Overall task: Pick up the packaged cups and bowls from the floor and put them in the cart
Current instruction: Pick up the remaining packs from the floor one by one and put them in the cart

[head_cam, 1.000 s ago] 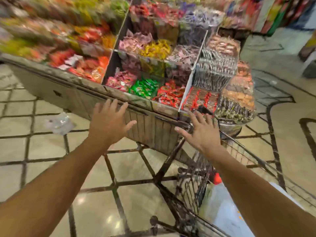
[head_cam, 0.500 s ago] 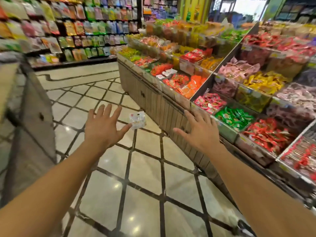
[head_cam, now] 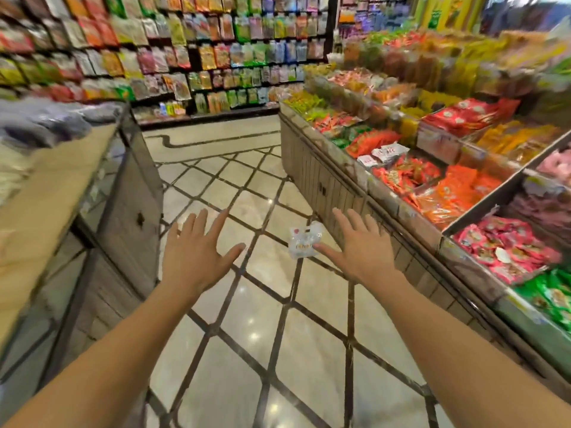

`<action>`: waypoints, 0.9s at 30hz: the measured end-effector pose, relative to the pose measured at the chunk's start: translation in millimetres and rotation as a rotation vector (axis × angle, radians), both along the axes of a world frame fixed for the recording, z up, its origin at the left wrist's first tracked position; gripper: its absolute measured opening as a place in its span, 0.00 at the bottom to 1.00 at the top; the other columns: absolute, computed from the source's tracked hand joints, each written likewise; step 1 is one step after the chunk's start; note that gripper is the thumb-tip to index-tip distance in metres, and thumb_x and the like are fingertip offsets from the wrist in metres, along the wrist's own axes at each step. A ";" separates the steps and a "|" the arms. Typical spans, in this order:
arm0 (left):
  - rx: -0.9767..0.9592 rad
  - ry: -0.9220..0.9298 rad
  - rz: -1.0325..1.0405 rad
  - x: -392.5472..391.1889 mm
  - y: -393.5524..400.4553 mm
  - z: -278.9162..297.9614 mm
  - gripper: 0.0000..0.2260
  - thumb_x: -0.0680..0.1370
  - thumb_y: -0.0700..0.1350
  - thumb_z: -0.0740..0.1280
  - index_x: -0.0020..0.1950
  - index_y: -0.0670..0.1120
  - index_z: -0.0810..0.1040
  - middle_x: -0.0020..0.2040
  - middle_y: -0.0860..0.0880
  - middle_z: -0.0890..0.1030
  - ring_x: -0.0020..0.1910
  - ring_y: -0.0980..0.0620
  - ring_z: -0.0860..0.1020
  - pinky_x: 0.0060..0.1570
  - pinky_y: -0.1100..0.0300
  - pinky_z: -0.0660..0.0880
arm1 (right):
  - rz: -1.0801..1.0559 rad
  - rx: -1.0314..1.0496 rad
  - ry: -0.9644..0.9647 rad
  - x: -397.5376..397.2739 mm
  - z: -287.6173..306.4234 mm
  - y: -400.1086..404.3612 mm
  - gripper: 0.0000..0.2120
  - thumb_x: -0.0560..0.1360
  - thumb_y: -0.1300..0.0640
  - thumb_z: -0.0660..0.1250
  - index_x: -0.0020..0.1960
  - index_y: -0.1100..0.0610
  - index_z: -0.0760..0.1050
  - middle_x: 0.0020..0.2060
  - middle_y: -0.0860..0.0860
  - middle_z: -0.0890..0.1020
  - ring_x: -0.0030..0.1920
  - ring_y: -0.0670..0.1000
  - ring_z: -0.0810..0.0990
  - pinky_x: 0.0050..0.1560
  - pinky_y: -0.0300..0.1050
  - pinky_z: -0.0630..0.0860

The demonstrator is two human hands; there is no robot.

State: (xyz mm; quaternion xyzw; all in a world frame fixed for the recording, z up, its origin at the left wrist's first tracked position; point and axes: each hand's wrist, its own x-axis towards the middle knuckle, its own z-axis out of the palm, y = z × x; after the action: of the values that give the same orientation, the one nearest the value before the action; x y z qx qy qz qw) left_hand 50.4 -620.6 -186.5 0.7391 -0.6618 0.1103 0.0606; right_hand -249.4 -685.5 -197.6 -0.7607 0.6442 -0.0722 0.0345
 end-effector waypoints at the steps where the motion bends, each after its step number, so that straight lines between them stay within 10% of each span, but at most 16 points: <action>1: 0.005 0.015 0.012 2.7 -17.7 -0.6 0.39 0.78 0.74 0.46 0.85 0.54 0.55 0.81 0.41 0.67 0.79 0.39 0.66 0.75 0.38 0.64 | 0.002 0.007 -0.006 2.3 -0.5 -21.9 0.46 0.74 0.21 0.49 0.85 0.43 0.45 0.84 0.50 0.54 0.82 0.61 0.53 0.78 0.66 0.58; 27: 0.156 0.208 -0.242 66.8 -556.7 -63.3 0.38 0.80 0.71 0.53 0.85 0.54 0.54 0.83 0.43 0.62 0.82 0.43 0.60 0.78 0.42 0.57 | -0.208 0.113 0.026 94.7 -49.4 -484.9 0.47 0.73 0.20 0.50 0.84 0.43 0.47 0.83 0.51 0.58 0.80 0.61 0.59 0.71 0.64 0.67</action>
State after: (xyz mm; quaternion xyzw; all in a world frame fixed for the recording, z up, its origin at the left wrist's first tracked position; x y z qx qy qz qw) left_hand 117.2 -1177.3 -249.8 0.6640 -0.7425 -0.0268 0.0840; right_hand -154.7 -1170.4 -247.0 -0.6875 0.7230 -0.0293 0.0612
